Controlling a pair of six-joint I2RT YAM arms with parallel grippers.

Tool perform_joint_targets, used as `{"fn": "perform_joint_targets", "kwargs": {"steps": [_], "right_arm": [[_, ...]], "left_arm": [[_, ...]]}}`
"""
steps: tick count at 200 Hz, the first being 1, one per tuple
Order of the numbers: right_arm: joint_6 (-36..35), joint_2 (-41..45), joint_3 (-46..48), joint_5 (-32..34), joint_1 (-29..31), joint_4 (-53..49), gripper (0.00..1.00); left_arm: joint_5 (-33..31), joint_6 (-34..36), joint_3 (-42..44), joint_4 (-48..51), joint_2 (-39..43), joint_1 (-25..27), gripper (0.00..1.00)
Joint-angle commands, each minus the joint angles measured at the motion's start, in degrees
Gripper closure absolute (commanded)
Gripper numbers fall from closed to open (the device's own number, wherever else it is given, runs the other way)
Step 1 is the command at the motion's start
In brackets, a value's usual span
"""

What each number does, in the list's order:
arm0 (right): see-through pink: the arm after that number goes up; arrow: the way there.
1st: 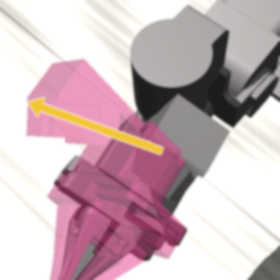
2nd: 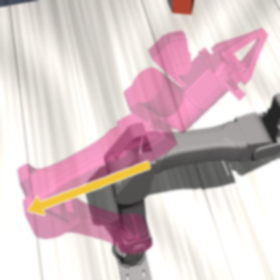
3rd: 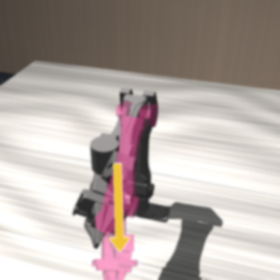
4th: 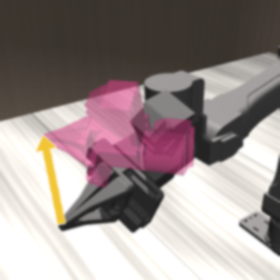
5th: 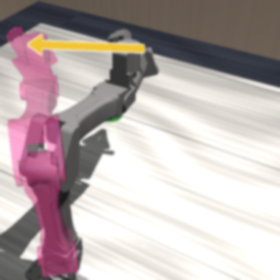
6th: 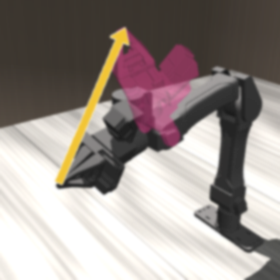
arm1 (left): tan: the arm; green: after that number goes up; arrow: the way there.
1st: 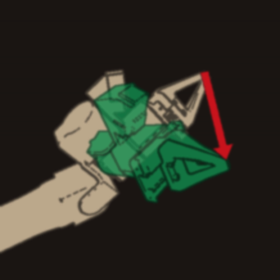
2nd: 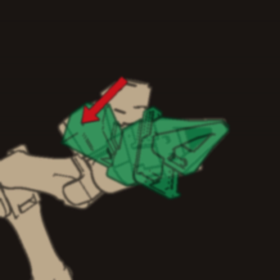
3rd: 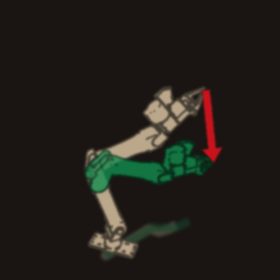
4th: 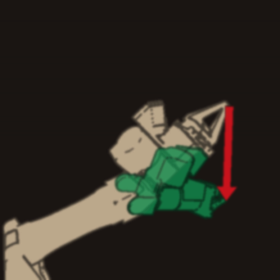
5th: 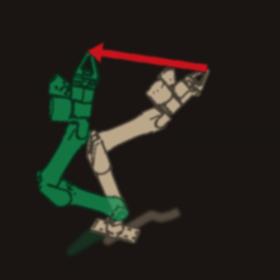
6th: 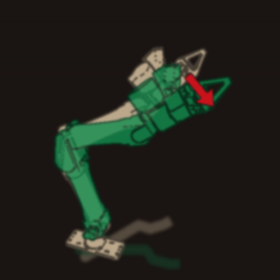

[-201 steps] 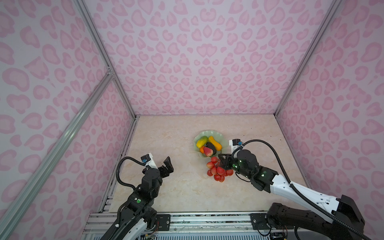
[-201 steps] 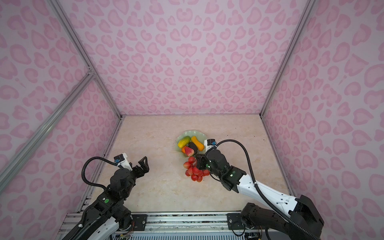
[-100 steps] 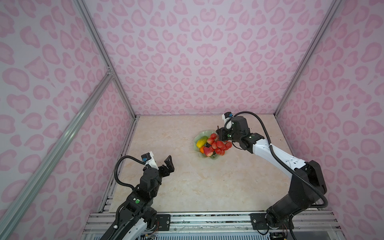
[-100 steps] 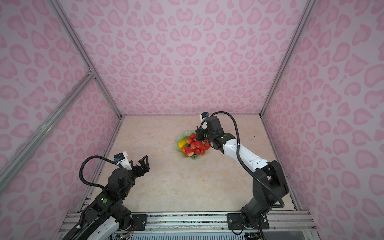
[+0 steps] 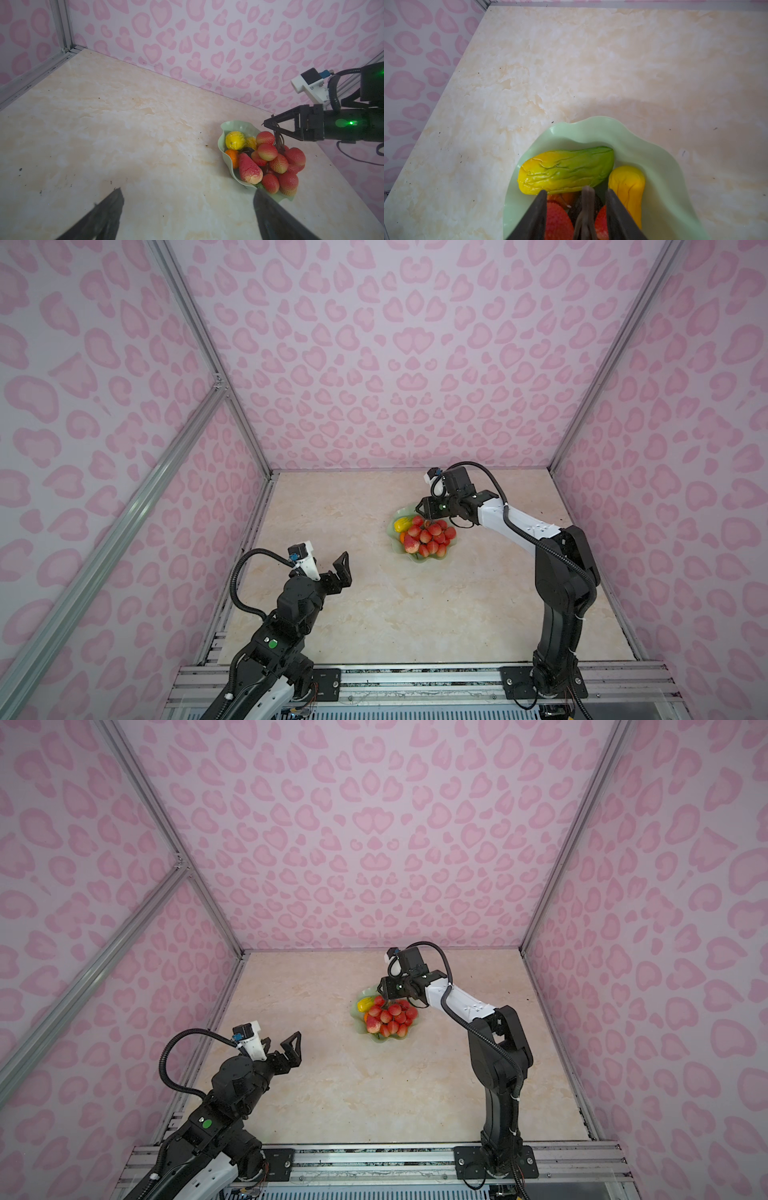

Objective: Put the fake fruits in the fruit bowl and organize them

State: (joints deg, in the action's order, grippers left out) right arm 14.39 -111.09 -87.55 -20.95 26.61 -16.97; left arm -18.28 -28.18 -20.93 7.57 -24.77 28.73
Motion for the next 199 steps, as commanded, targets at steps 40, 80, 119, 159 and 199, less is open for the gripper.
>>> {"fn": "perform_joint_targets", "kwargs": {"steps": [40,80,119,159,199], "right_arm": [[0.32,13.30,9.99,7.18,-1.55,7.43,0.10],[-1.34,31.37,30.82,20.08,-2.79,16.85,0.02],[-9.33,43.68,49.40,41.38,-6.74,24.12,0.02],[-16.52,43.74,65.14,43.55,-11.45,50.26,0.01],[-16.77,33.48,68.93,41.25,-17.06,65.11,0.01]], "left_arm": [[-6.87,6.27,-0.05,-3.07,0.22,-0.08,0.01],[-22.63,18.84,3.83,-13.85,-7.62,-0.12,0.02],[-23.91,23.49,8.67,-36.20,-22.74,-7.17,0.03],[-19.15,24.46,13.55,-64.68,-41.06,-15.83,0.03],[-6.92,28.14,8.07,-72.14,-55.53,-20.74,0.03]]}}
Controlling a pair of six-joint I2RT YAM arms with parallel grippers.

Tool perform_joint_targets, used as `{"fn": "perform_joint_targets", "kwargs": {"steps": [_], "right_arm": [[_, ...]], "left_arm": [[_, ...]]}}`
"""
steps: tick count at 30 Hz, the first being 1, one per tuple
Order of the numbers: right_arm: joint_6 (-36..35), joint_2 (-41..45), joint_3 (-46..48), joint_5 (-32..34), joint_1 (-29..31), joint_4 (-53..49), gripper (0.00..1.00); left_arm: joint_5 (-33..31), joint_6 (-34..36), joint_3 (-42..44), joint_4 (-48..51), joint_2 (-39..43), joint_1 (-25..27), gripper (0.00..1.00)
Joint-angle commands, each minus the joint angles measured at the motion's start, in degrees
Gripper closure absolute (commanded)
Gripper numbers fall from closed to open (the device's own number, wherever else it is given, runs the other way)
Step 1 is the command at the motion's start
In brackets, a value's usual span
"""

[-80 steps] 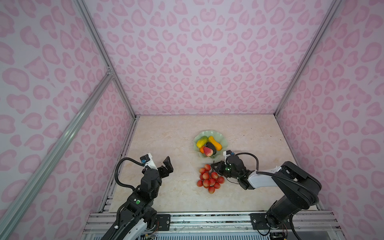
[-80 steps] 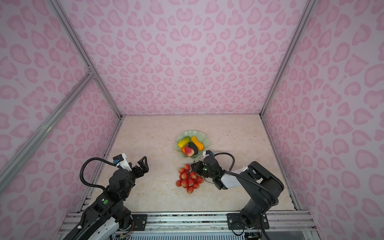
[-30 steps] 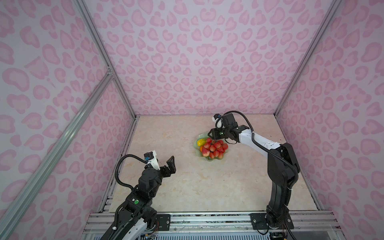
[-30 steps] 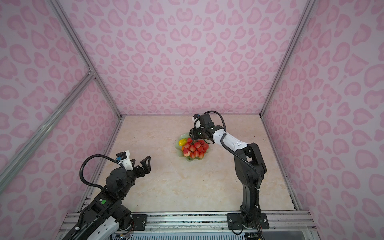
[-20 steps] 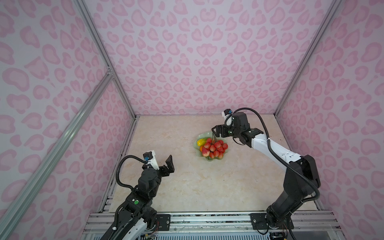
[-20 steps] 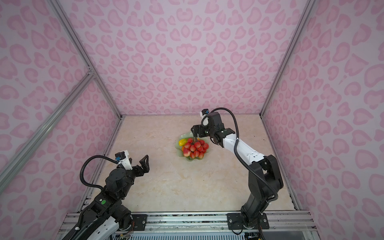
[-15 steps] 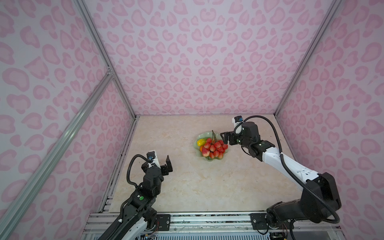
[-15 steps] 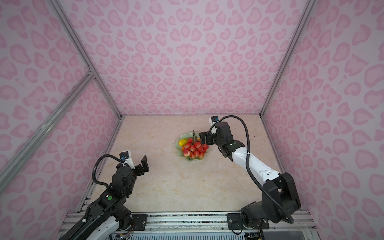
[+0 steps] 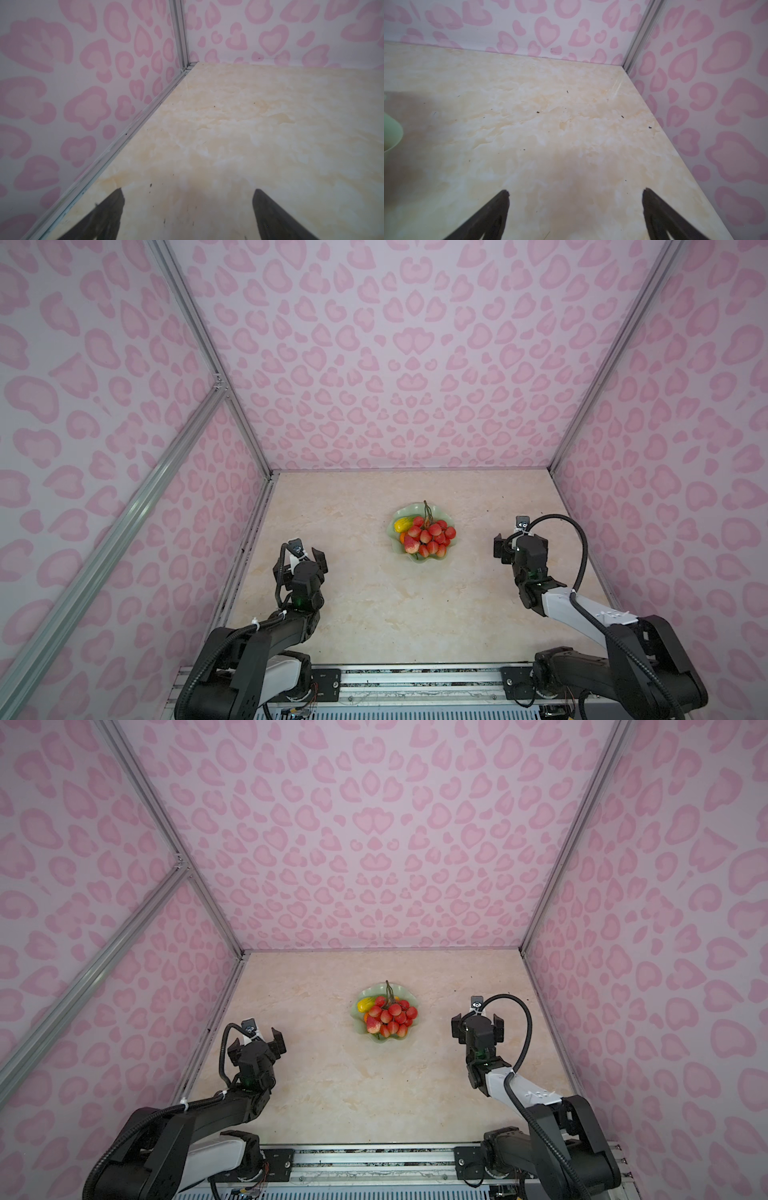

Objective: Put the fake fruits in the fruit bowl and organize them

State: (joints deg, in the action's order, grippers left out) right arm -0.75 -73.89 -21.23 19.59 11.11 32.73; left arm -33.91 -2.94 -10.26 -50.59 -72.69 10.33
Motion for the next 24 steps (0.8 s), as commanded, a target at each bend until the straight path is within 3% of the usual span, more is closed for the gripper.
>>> {"fn": "perform_joint_targets", "kwargs": {"steps": [1,2,3,6,7,8,9,11,14,18,22,24], "right_arm": [[-1.58,-3.94,2.83,0.62,-1.68,15.99,0.01],[-1.49,-6.14,4.85,0.07,-2.53,20.95,0.00],[-1.55,-8.60,6.67,-0.37,-3.02,27.27,0.00],[-1.03,-17.93,8.08,-2.94,-5.09,41.35,0.00],[-0.57,-17.11,7.27,-2.57,-5.12,38.30,0.00],[0.35,-13.52,5.12,-4.52,-5.82,28.69,0.00],[0.67,-13.60,3.69,-7.28,-6.85,25.45,0.00],[0.49,-16.50,4.38,-6.93,-7.08,31.93,0.00],[1.01,-13.71,2.76,-6.39,-6.93,23.71,0.00],[0.72,-16.04,4.10,-5.50,-6.79,30.43,0.00],[0.87,-13.98,2.64,-5.37,-6.76,24.03,0.00],[3.79,-14.23,5.02,3.91,-6.01,29.20,0.00]], "left_arm": [[8.87,2.83,-2.62,-14.66,-8.21,-2.42,0.03],[10.30,2.26,-2.99,-17.88,-10.23,-3.59,0.03],[13.37,0.19,-3.69,-12.25,-8.34,-5.55,0.03],[15.42,-2.39,-3.41,-16.56,-12.08,-8.39,0.03],[15.95,-2.37,-5.71,-9.77,-10.74,-8.39,0.03],[14.94,-2.65,-7.74,-8.42,-12.28,-8.44,0.03],[15.07,-2.63,-7.12,-9.25,-12.23,-8.50,0.03],[15.30,-2.61,-7.08,-9.48,-12.04,-8.70,0.03],[15.28,-2.67,-7.23,-8.97,-12.02,-8.66,0.03],[15.77,-2.90,-7.93,-6.99,-11.59,-8.89,0.03],[15.93,-2.88,-7.66,-7.96,-11.96,-9.05,0.03],[15.89,-2.86,-7.24,-8.14,-11.47,-9.05,0.03]]}}
